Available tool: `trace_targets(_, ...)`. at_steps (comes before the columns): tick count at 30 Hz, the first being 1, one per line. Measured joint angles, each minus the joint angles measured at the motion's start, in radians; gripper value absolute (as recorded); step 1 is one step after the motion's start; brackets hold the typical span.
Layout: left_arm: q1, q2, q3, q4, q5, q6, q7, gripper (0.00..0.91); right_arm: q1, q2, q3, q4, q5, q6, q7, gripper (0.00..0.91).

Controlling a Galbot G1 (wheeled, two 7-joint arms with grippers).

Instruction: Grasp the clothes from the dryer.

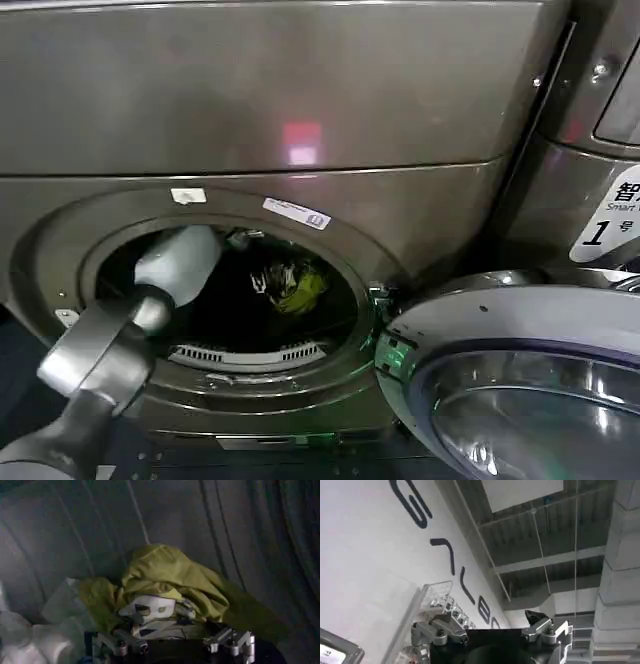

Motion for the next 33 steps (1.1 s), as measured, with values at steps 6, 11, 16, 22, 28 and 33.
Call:
trace_targets(6, -0.012, 0.024, 0.062, -0.009, -0.072, -0.030, 0.016, 0.907, 0.008, 0.002, -0.007, -0.002, -0.004, 0.000, -0.001, 0.907)
trace_targets(11, 0.006, 0.055, 0.137, -0.034, -0.144, -0.022, 0.020, 0.907, 0.013, 0.000, -0.013, -0.007, -0.008, 0.001, -0.002, 0.907)
trace_targets(16, 0.034, 0.072, 0.195, -0.046, -0.187, -0.005, 0.022, 0.907, 0.013, -0.002, -0.016, -0.010, -0.015, 0.002, -0.003, 0.907)
trace_targets(22, 0.070, 0.074, 0.223, -0.039, -0.205, 0.003, 0.022, 0.034, 0.005, -0.005, -0.010, -0.012, -0.017, 0.003, -0.003, 0.907)
trace_targets(28, 0.079, 0.073, 0.234, -0.034, -0.212, 0.003, 0.022, 0.000, 0.008, -0.010, -0.009, -0.016, -0.018, 0.004, -0.002, 0.907)
trace_targets(33, 0.081, 0.074, 0.240, -0.031, -0.220, 0.003, 0.021, 0.000, 0.016, -0.013, -0.018, -0.019, -0.022, 0.004, -0.002, 0.907)
